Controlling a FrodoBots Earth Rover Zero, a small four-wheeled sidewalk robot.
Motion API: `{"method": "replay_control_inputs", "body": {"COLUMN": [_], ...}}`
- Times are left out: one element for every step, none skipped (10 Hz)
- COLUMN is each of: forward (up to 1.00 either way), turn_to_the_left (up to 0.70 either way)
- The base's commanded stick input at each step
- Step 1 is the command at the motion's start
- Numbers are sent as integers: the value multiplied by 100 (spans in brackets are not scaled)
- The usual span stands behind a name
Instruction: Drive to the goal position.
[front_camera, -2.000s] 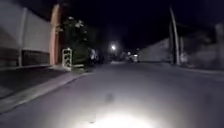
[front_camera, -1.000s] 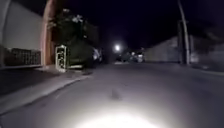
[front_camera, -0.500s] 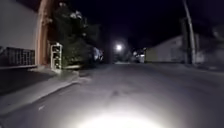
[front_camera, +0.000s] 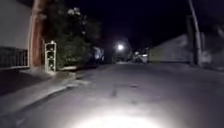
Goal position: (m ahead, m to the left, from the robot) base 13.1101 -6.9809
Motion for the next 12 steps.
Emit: {"method": "replay_control_inputs", "body": {"forward": [100, 100, 100, 100, 100, 100, 100, 100, 100, 100, 100, 100], "turn_to_the_left": [0, 0, 0, 0, 0, 0, 0, 0, 0, 0, 0, 0]}}
